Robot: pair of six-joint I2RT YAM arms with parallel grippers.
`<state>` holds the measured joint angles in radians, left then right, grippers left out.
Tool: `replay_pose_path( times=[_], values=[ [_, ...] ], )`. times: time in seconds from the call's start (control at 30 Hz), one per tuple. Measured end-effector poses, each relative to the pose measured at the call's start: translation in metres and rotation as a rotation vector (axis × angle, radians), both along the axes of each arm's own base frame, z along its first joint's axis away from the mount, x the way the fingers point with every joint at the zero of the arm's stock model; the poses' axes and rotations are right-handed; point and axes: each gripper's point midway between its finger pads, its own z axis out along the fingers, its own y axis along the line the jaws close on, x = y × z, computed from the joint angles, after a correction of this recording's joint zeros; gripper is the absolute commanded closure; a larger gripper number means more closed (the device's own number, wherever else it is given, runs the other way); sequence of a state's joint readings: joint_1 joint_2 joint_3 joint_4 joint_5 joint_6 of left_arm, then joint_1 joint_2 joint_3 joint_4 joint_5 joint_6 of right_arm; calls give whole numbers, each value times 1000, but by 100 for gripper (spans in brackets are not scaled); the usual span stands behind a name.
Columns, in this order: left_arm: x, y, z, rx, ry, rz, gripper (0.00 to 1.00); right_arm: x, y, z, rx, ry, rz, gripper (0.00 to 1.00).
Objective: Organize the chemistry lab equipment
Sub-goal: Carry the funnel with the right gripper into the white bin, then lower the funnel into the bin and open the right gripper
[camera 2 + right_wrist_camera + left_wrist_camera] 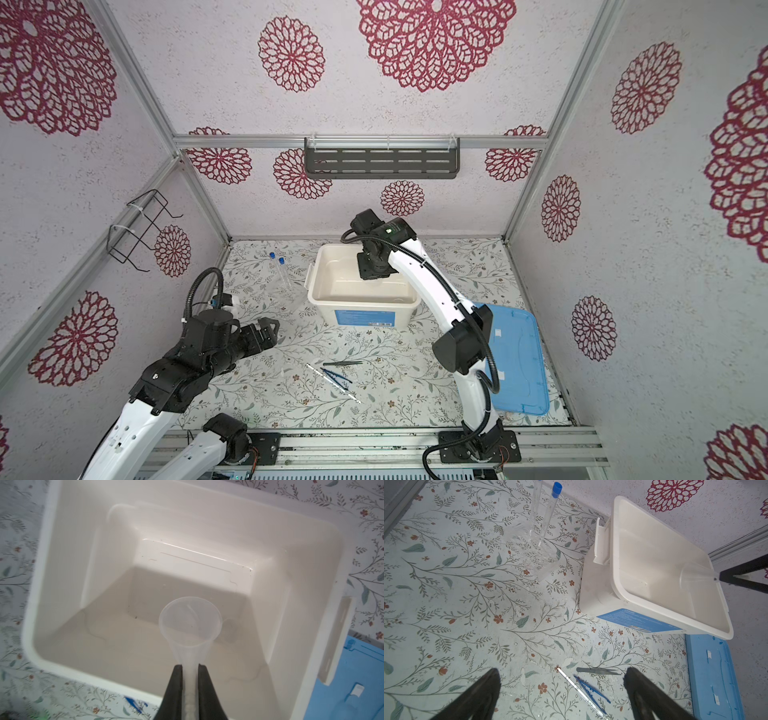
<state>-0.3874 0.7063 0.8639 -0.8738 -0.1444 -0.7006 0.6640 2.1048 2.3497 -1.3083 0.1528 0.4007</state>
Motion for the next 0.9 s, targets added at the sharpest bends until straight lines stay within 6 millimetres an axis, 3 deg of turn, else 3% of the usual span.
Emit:
replay_pose_path(
  times=[0.23, 0.57, 0.9],
  values=[
    [-2, 2, 0, -16, 2, 24, 3, 33, -29, -55, -194, 32, -17, 90],
    [-7, 9, -11, -5, 29, 61, 3, 71, -60, -101, -276, 60, -39, 90],
    [-10, 18, -13, 29, 33, 92, 3, 90, -65, -107, -251, 25, -33, 87]
  ],
)
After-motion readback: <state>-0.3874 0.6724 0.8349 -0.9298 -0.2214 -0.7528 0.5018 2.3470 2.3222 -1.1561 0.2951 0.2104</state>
